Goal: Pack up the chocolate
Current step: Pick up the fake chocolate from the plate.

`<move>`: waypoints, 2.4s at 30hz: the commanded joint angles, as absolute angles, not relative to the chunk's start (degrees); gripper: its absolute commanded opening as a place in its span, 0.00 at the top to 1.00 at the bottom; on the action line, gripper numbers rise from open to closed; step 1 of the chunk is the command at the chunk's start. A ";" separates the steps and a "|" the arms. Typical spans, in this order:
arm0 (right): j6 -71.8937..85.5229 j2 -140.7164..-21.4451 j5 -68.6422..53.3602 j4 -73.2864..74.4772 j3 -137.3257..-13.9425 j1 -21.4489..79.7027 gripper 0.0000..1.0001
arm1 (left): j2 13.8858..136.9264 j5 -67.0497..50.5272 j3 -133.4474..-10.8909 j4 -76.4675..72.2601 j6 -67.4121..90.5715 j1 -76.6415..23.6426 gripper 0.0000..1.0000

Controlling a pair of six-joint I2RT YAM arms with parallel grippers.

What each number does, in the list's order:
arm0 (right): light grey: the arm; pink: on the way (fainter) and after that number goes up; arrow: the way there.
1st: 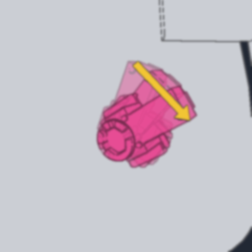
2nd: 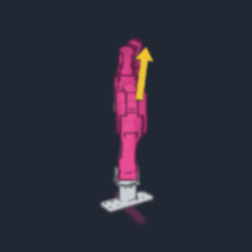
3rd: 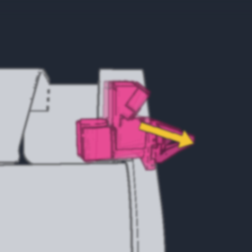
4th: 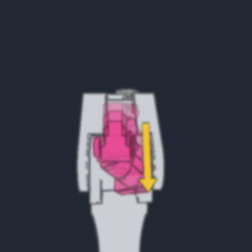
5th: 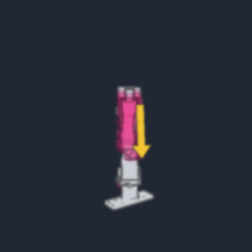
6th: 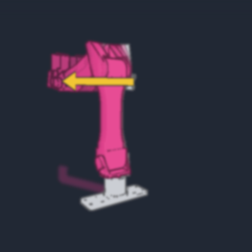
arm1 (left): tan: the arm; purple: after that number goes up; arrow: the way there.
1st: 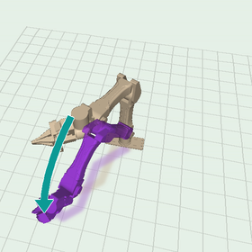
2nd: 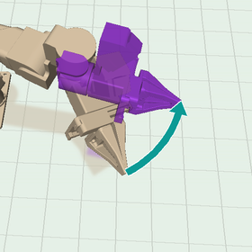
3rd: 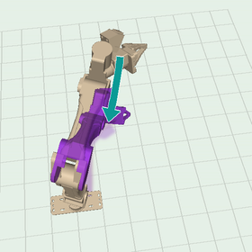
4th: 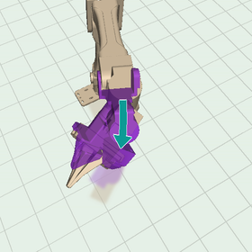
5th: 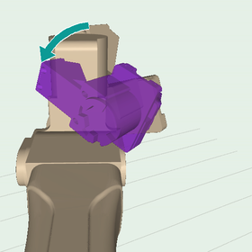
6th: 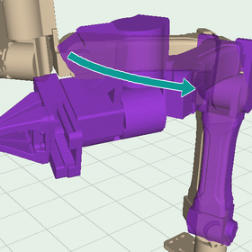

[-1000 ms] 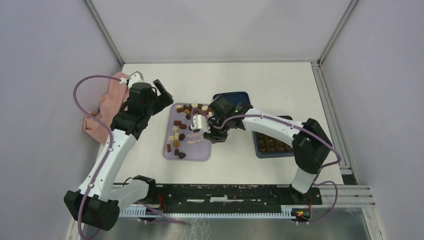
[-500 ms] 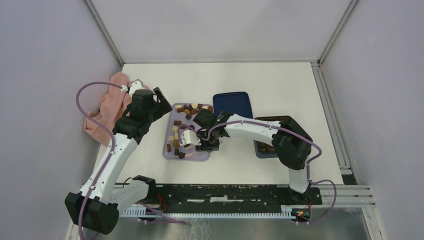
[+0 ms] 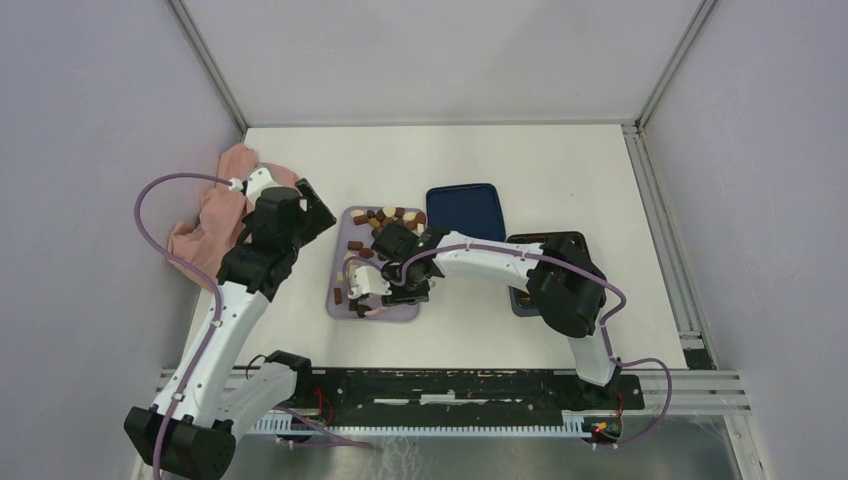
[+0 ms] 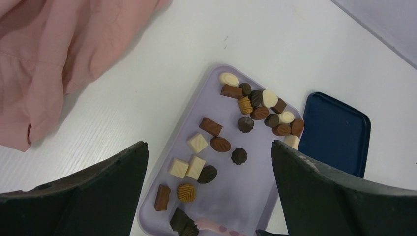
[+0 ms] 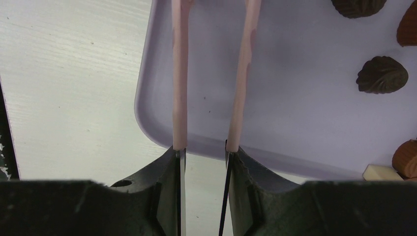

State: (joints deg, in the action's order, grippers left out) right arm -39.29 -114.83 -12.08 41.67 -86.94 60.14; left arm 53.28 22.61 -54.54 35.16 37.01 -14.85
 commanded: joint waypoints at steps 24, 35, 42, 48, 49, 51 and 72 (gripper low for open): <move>-37.74 -121.65 -7.58 47.74 -98.66 63.36 0.58 | 48.74 25.14 -53.79 37.12 37.18 -14.63 0.00; -37.18 -122.87 -6.15 49.10 -100.26 63.52 0.59 | 48.03 24.43 -52.88 37.09 38.13 -14.62 0.00; -37.55 -122.38 -5.74 49.68 -100.41 63.41 0.66 | 47.99 24.52 -52.82 36.87 38.23 -14.58 0.00; -37.62 -121.41 -4.66 49.31 -100.14 62.48 0.71 | 48.18 24.35 -52.95 36.91 38.14 -14.63 0.00; -37.62 -121.08 -4.52 49.18 -99.98 62.18 0.71 | 48.17 24.35 -52.92 36.91 38.14 -14.57 0.00; -37.67 -120.35 -4.67 48.91 -99.51 61.44 0.72 | 48.09 24.24 -52.87 36.93 38.19 -14.59 0.00; -37.17 -112.07 -10.80 44.31 -89.30 53.08 0.74 | 49.16 19.77 -50.64 34.08 40.74 -14.58 0.00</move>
